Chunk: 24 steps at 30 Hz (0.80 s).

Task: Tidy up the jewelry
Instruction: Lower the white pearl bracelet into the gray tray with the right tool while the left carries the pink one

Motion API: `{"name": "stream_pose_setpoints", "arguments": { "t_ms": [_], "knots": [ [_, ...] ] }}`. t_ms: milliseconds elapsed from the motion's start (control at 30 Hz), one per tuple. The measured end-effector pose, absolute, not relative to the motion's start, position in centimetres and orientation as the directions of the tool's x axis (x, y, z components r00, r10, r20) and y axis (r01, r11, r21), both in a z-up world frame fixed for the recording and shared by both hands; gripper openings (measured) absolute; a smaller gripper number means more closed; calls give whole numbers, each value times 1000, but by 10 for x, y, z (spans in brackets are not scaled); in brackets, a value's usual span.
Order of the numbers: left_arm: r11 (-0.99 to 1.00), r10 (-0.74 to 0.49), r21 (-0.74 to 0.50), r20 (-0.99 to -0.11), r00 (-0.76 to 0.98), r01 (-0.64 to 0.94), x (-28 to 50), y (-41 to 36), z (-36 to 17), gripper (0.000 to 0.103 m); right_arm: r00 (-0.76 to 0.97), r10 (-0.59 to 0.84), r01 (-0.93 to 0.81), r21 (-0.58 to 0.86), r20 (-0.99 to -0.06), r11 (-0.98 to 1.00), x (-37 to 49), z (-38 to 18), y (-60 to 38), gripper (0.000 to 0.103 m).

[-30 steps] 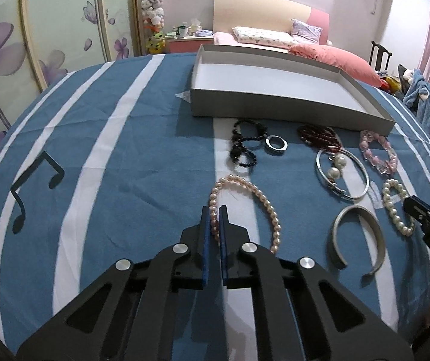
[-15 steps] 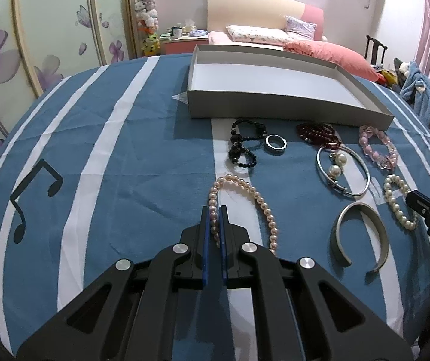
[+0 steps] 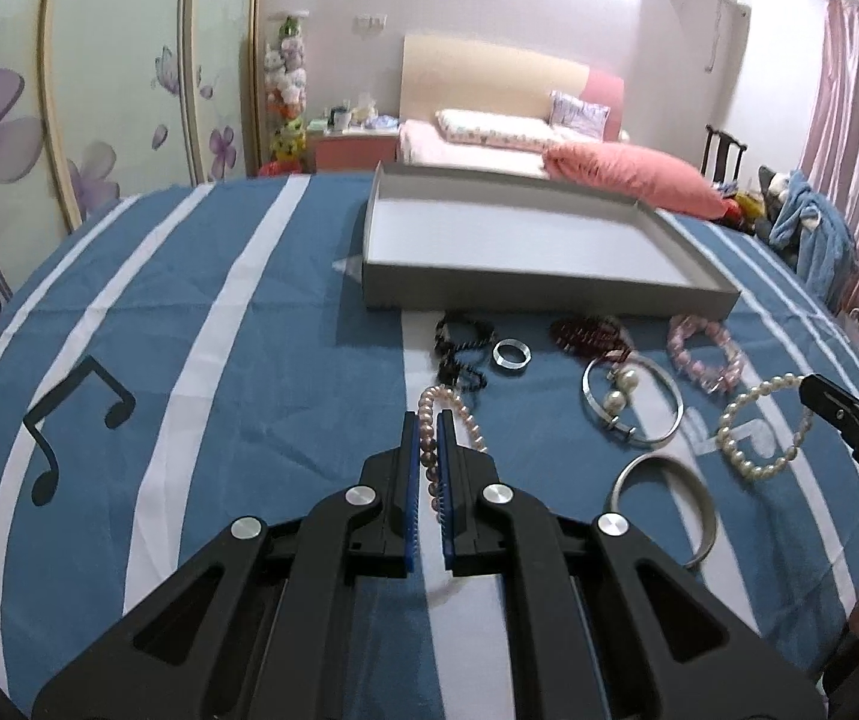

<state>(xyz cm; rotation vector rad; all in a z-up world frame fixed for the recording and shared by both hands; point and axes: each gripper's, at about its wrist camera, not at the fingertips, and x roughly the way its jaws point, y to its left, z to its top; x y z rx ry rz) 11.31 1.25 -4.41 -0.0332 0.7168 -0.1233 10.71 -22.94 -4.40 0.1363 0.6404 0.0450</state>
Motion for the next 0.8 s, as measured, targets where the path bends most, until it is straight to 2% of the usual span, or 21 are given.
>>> {"name": "stream_pose_setpoints", "arguments": {
  "t_ms": [500,800],
  "knots": [
    [990,-131,-6,-448,884,144,87,-12,-3,6,888,130,-68,154,-442,986,91,-8,-215,10],
    [987,-147,4,-378,914,161,93,-22,16,6,918,139,-98,126,-370,987,94,16,-204,10]
  ]
}}
